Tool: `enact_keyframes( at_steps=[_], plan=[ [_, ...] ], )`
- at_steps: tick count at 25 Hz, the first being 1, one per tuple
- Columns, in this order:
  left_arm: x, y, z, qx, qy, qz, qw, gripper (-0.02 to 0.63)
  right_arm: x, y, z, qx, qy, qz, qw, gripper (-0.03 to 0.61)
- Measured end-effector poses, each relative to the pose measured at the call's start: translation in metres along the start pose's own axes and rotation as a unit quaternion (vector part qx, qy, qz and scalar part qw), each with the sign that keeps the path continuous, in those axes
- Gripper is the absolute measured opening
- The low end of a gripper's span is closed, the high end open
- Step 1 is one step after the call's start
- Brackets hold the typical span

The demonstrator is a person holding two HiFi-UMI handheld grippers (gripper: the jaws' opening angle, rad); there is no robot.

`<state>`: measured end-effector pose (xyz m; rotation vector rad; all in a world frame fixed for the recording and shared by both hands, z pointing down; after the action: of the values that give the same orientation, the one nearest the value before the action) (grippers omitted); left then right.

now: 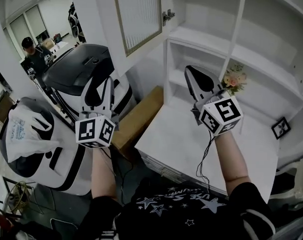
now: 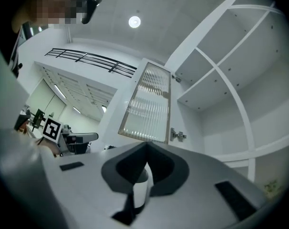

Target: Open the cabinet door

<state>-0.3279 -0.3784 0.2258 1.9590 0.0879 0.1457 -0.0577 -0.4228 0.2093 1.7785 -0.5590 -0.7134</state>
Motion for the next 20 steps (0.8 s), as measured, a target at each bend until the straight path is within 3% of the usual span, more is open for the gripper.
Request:
enact_keyframes(
  at_steps=[12,20],
  plan=[
    [0.133,0.056,-0.106,-0.097,-0.012,-0.016,0.9951,0.180,-0.004,0.037,-0.134,-0.034,-0.024,0.029,0.999,0.006],
    [0.214,0.108,-0.154,-0.176,0.034,-0.055,0.9822,0.143,-0.008,0.067,-0.186,-0.058,-0.023,0.070,0.996,0.006]
  ],
)
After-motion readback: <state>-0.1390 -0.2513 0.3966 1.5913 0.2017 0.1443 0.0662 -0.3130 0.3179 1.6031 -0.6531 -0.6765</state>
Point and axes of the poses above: the fingertips, and each gripper's own axes: z forward along the fingers, x to its right, y out of its underside, the point moved 2 cm from there along -z, backward along the fingers, and after that the axes turned 5 degrees about -x, right-handed, at the moved point
